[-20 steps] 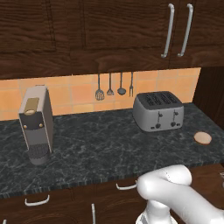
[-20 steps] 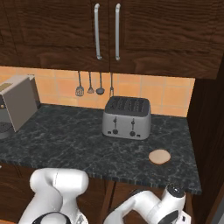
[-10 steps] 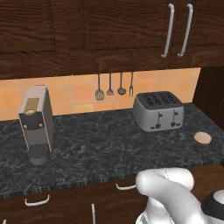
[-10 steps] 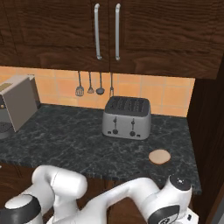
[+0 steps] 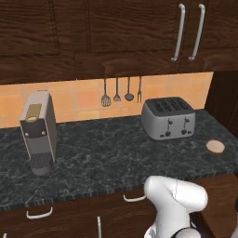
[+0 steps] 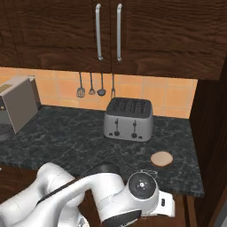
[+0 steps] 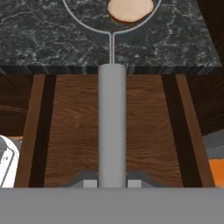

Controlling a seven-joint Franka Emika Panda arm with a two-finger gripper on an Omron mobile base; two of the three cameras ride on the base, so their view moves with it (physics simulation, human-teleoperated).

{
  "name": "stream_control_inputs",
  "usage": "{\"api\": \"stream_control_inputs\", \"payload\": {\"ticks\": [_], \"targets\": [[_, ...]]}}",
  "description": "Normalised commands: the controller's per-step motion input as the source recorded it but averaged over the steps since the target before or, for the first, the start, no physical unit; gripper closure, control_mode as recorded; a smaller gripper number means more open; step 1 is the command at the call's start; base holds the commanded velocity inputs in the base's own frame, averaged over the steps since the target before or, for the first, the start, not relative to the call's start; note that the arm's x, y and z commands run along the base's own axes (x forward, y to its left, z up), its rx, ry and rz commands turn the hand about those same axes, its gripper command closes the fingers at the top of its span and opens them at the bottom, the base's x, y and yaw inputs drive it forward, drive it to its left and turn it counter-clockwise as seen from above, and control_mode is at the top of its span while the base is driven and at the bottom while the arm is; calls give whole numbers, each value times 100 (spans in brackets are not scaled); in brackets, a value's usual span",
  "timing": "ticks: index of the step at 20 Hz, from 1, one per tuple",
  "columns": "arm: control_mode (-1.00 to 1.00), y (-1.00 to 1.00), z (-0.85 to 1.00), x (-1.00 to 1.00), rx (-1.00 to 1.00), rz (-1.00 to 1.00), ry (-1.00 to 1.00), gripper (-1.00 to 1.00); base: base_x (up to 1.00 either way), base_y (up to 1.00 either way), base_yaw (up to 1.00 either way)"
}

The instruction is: Pick the peeler from the drawer and place it on the counter.

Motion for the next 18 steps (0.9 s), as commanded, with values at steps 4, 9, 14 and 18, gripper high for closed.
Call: {"api": "stream_control_inputs", "payload": {"ticks": [4,9,14,18], "targets": [[-100,100,14,53,-13,42,-9,100,0,0,0],[-100,81,60,60,-1,41,1,100,0,0,0],[-100,76,41,47,5,27,9,100,0,0,0],[-100,100,0,42,0,17,7,100,0,0,0]]}}
